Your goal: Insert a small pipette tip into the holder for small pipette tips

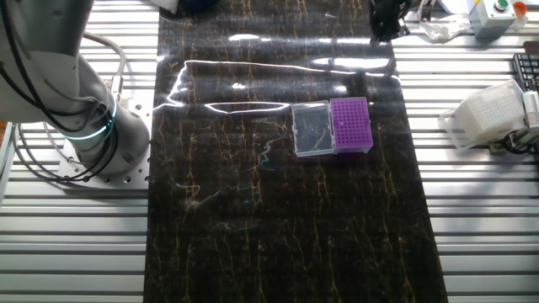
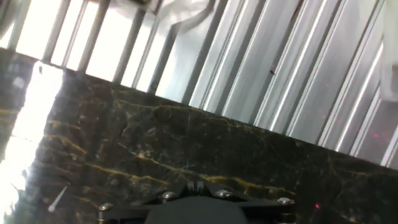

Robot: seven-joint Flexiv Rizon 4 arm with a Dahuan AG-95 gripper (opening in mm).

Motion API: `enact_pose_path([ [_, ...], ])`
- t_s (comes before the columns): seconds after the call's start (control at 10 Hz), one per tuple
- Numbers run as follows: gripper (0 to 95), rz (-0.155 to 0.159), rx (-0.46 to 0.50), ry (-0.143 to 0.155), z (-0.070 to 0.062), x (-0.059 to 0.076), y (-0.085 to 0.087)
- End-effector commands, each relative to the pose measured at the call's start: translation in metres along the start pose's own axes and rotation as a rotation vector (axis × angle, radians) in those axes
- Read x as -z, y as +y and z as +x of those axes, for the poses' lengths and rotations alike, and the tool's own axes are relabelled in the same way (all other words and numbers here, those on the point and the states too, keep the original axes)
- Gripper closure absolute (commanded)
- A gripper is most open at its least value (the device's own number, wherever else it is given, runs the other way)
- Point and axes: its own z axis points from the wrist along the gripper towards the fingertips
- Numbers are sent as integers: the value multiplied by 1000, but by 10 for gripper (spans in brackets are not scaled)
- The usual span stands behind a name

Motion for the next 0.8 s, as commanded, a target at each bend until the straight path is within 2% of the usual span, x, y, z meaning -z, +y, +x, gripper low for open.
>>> enact_pose_path([
  [0.1,950,-1,-100,-16,3,8,3],
  [0.4,950,14,-173,-8,5,13,6],
  [0.8,950,6,-277,-13,9,17,4],
])
